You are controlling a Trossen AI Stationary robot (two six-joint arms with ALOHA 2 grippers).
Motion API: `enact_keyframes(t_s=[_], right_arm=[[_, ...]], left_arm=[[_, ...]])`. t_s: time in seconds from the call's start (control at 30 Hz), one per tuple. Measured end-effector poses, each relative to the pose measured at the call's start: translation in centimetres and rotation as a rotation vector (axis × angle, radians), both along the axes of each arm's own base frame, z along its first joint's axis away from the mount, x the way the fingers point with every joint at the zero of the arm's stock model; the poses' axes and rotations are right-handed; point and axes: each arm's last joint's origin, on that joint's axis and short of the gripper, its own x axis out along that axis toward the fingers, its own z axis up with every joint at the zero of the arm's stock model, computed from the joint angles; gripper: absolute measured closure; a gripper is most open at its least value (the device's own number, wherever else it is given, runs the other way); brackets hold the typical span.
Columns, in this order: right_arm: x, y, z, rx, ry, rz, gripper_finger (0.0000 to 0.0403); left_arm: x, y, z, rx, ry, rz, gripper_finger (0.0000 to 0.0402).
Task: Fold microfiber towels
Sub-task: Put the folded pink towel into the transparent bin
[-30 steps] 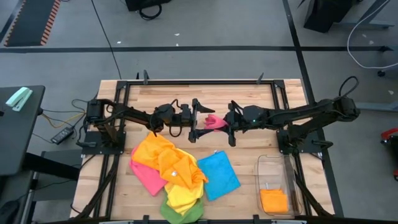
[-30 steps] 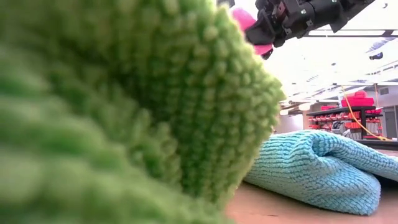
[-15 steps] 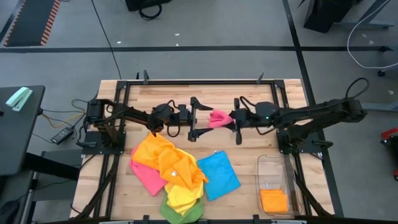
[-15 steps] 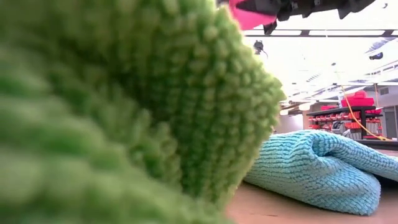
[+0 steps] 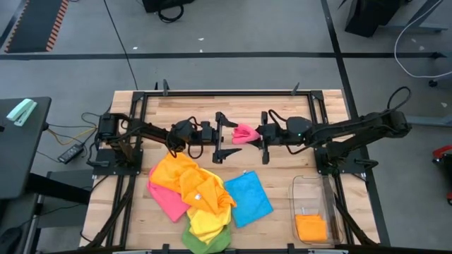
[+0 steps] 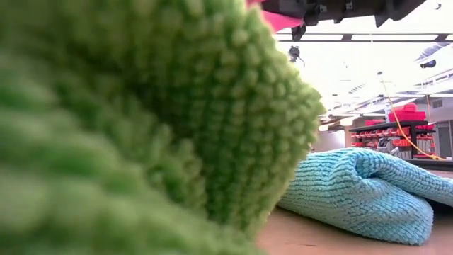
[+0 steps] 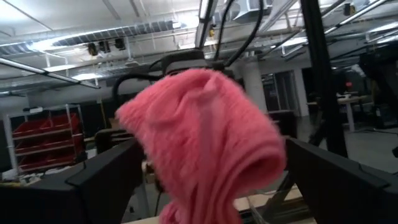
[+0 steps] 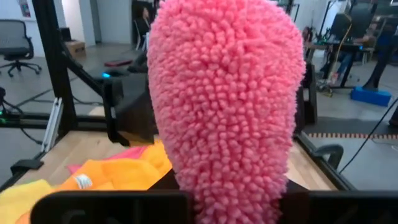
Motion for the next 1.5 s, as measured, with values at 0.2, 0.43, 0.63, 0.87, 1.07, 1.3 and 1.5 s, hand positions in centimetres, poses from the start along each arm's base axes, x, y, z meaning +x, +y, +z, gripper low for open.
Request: enact_keyframes(t_s=[0.2,0.43,0.63,0.87,1.07,1.3,1.5], right_arm=[[0.0,0.2,0.4,-0.019,-0.041,0.027,0.0352],[0.0,0.1,0.4,-0.027,-0.045,0.026,0.0352],[0.0,0.1,0.4,-0.027,-0.043,0.027,0.0352],[0.0,0.1,0.2,-0.03,-0.026,0.017,0.0352],[0.0,0.1,-0.1,-0.023,0.005,0.017,0.0352],[0.0,0.1,-0.2,-0.025,0.022,0.016,0.0352],[0.0,0.0,-0.3,-0.036,0.028,-0.01,0.0352]], left_arm=[[0.1,0.1,-0.1,-0.008,0.013,0.012,0.0002],[0.3,0.1,-0.7,-0.014,0.078,0.012,0.0002],[0.3,0.2,-0.7,-0.05,0.081,0.012,0.0002],[1.4,0.3,0.8,-0.067,0.078,0.009,0.0002],[2.4,0.3,1.4,-0.064,0.137,0.011,0.0002],[2.3,0.3,2.2,-0.036,0.069,0.017,0.0006],[2.2,0.3,2.3,-0.032,0.053,0.017,0.0049]])
